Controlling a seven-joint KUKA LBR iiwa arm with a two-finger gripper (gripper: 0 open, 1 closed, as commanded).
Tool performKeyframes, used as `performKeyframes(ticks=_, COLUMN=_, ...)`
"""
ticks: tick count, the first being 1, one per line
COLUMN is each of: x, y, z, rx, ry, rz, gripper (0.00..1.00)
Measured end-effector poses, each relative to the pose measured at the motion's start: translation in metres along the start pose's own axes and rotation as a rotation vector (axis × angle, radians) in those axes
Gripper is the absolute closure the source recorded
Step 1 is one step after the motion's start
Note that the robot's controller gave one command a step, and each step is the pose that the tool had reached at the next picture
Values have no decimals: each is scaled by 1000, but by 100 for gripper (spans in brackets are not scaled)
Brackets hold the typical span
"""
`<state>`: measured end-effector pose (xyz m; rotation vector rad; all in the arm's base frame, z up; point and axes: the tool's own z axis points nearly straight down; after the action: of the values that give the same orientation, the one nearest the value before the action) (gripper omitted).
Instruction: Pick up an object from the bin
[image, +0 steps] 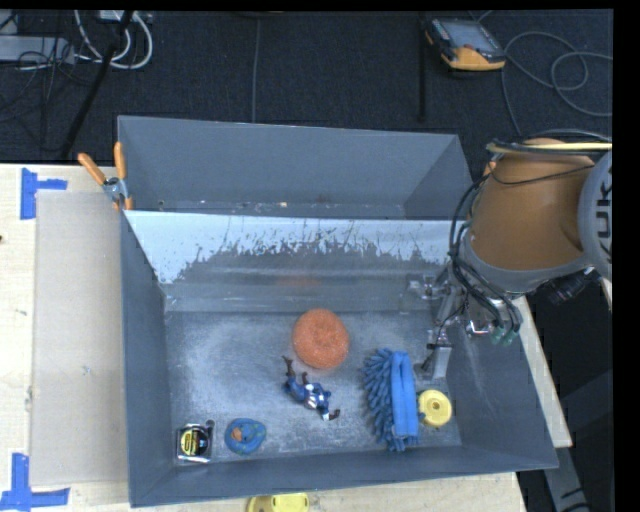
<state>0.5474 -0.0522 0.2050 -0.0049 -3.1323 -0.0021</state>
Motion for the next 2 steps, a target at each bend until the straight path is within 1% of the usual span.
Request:
performKeyframes(ticks=1, x=-2, y=0, z=-4, rx=1, ry=-9, rz=-1, gripper=0)
performKeyframes(ticks=2, x=-13, y=4, z=11, rx=3, ry=-14, rz=-97, gripper=0)
